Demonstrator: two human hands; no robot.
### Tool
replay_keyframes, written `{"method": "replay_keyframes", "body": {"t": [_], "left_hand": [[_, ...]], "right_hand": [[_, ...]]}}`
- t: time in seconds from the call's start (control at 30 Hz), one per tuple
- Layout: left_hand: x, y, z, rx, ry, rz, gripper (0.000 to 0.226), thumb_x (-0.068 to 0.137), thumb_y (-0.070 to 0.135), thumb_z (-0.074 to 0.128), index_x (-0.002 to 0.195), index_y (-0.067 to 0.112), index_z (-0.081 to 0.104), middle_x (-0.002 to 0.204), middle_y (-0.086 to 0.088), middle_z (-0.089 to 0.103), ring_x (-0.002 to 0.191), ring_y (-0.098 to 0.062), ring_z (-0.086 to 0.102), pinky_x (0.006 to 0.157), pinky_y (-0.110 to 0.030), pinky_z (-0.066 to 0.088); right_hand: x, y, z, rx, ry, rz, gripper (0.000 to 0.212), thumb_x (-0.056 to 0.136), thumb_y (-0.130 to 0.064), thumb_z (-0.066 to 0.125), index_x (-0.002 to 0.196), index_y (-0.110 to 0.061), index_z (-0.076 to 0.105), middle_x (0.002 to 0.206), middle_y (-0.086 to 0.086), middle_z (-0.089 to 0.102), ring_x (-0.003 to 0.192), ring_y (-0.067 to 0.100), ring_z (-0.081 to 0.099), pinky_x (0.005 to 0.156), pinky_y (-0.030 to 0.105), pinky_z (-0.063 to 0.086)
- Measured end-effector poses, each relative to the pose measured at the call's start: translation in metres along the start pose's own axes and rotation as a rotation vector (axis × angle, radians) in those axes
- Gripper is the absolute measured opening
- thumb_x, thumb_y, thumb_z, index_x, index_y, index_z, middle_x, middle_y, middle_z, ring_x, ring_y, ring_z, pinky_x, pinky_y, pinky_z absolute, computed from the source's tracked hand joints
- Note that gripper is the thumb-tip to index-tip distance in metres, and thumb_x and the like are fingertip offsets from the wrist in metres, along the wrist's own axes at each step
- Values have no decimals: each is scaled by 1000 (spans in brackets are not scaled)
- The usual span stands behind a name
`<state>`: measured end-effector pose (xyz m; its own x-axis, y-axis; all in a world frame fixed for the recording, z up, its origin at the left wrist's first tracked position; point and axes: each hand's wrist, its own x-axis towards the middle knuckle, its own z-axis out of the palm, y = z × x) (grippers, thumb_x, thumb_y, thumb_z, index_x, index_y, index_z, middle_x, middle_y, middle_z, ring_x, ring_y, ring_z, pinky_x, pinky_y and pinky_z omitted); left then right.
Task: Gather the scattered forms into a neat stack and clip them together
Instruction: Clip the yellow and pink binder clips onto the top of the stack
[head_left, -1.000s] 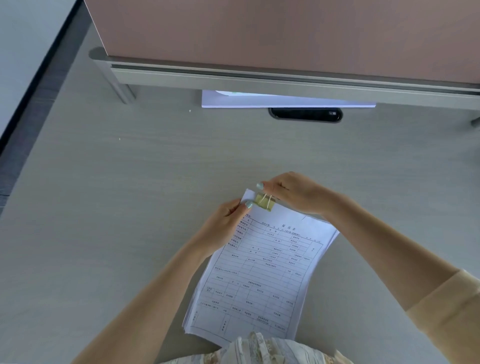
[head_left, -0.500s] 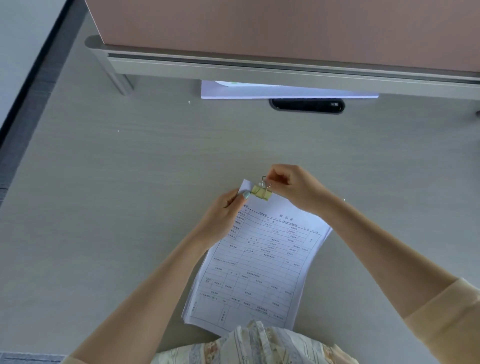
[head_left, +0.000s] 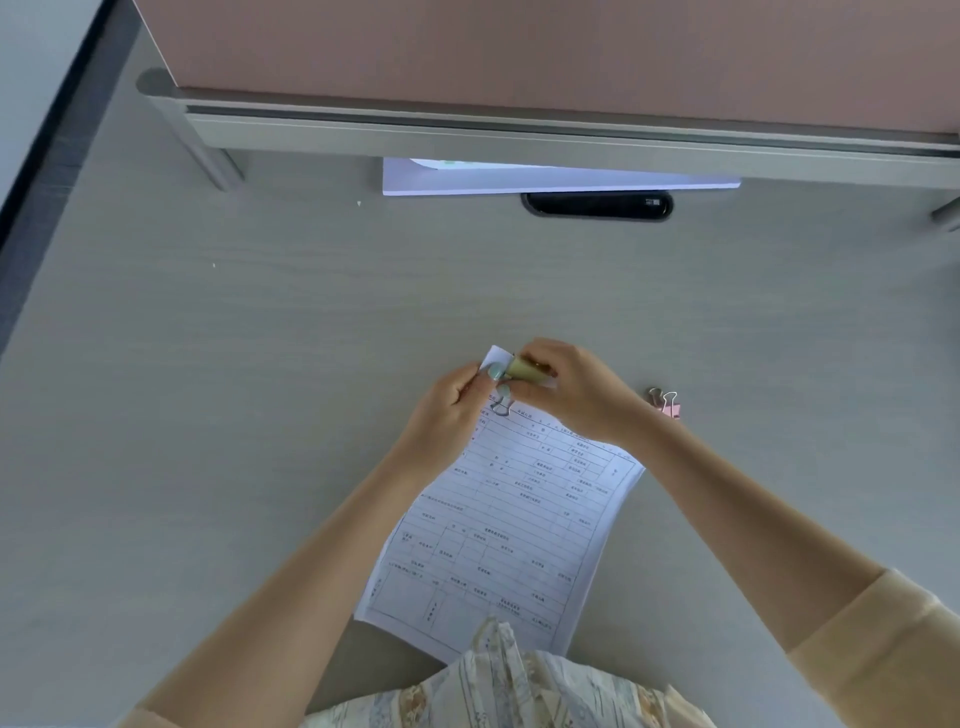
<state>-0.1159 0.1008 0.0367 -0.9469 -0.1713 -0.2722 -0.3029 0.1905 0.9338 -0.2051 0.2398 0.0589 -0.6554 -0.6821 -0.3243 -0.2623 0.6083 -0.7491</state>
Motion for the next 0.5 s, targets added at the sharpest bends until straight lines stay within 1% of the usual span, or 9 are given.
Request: {"method": "replay_keyframes", "body": {"t": [0.07,0.13,0.17,0.23,0.3,0.37,0.4,0.47,0.5], "left_hand": [[1,0,-1,-13,-1,-27,42,91,49,42,90,11,61,71,-4,49,60,-8,42,60,-25,33],[3,-3,-1,-12,-15,-54,20,89,46,51,91,28,58,82,10,59,68,0,51,65,-19,38],[3,-4,0,12,-51,-60,12,89,41,54,92,31,57,84,14,60,70,5,54,67,-15,40],[1,-6,0,41,-152,-59,5,89,32,57,84,32,60,70,17,60,62,6,54,61,-9,39],[-2,-11,1,35,-190,-82,28,90,28,57,63,29,52,50,13,41,45,-3,34,47,-14,26],[-3,-17,-1,48,-159,-127,34,90,32,57,59,20,48,53,10,28,48,-6,22,47,-21,18],[-3,-21,-3,56,-131,-150,34,90,33,57,62,14,51,55,8,26,48,-7,21,47,-22,17],[-1,-29,-8,70,-45,-231,38,90,33,56,71,1,51,57,3,25,46,-7,20,45,-20,16],[1,-33,-11,86,10,-277,37,89,33,55,70,2,48,57,2,25,44,-7,19,42,-18,16]], "right_hand": [[-2,-2,-1,72,-15,22,33,84,-31,64,80,0,57,62,-4,43,50,7,36,48,18,28],[-3,-1,-2,110,-37,48,30,85,-27,62,78,1,55,56,-7,39,44,6,32,42,15,25],[-4,0,-1,120,-38,55,29,86,-25,61,76,1,54,56,-7,38,43,7,31,42,15,24],[-6,4,1,141,-14,65,28,86,-24,60,68,-7,48,56,-7,36,45,8,28,43,19,24],[-9,5,1,159,24,71,25,86,-28,61,68,-16,49,58,-10,42,48,8,33,43,19,28],[-12,7,-1,231,103,94,12,87,-32,58,85,-21,61,73,-16,57,62,2,52,51,22,42],[-12,11,-5,255,183,118,14,88,-32,56,93,-20,63,82,-18,60,74,4,58,60,24,46],[-13,30,-14,194,381,179,17,90,-29,54,99,-19,64,96,-12,62,91,11,60,74,25,45],[-14,44,-18,95,457,220,19,90,-28,53,101,-19,64,105,-8,62,98,16,59,81,28,43]]}}
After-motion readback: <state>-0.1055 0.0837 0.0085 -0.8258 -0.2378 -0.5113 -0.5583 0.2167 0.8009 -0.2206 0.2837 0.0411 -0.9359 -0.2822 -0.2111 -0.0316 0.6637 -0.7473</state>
